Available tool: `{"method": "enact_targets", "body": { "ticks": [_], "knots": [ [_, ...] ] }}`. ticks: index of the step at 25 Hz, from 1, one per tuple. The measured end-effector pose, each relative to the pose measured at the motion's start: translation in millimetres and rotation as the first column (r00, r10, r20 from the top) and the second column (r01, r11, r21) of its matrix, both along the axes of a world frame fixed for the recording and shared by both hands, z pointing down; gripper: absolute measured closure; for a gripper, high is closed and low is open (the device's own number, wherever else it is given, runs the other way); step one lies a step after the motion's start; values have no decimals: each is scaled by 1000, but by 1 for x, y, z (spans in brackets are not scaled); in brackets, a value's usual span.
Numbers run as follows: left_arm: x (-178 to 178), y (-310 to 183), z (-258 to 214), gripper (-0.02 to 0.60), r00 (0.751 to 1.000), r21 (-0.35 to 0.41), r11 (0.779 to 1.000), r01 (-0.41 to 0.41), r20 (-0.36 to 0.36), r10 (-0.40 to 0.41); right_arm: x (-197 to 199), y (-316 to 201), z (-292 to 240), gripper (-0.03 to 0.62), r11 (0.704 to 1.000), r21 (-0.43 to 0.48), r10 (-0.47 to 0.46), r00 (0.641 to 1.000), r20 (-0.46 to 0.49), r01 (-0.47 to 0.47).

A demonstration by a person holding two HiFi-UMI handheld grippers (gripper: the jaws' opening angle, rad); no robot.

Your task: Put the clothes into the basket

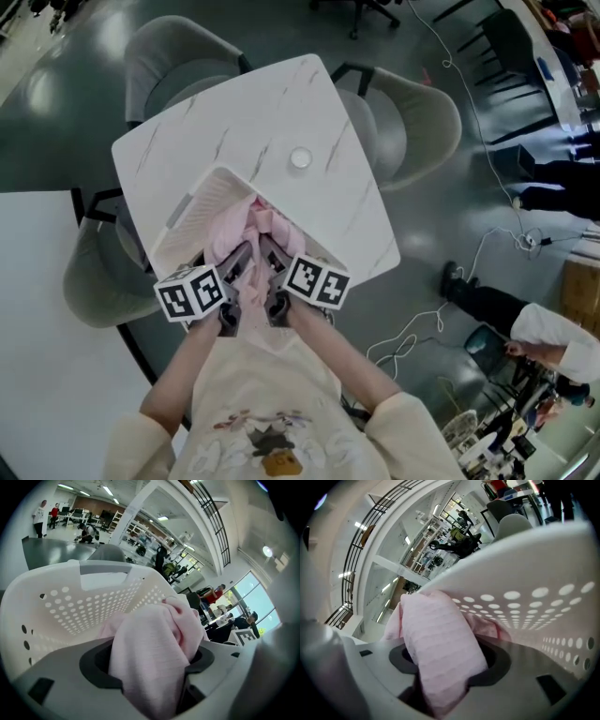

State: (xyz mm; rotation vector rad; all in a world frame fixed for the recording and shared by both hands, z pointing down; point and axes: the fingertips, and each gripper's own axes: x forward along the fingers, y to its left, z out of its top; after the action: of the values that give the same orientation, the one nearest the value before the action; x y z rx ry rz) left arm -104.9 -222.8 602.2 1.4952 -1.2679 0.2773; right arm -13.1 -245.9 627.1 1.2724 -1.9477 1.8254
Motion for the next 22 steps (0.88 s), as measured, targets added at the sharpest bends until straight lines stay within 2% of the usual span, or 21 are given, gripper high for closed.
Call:
{"method": "enact_targets", "body": {
  "ticks": [5,10,16,20,22],
  "knots": [
    [-4,-5,9,235,996,-41,999,-27,81,31,-1,12,28,341,996,-86,36,999,-37,-39],
    [-2,-13,33,235,989,-75,994,-74,122,83,2,11,46,346,990,-116,76,993,-86,-86],
    [-16,-17,72,235,973,-147,983,-110,186,137,-10,19,65,345,977,-179,104,993,-51,-112],
    [-17,-22,90,235,973,-165,977,-135,163,162,-7,17,78,344,963,-218,143,987,-69,-155],
    [-22,-23,95,235,970,-181,974,-137,177,169,-8,16,81,342,958,-233,151,985,-88,-167]
  ]
}}
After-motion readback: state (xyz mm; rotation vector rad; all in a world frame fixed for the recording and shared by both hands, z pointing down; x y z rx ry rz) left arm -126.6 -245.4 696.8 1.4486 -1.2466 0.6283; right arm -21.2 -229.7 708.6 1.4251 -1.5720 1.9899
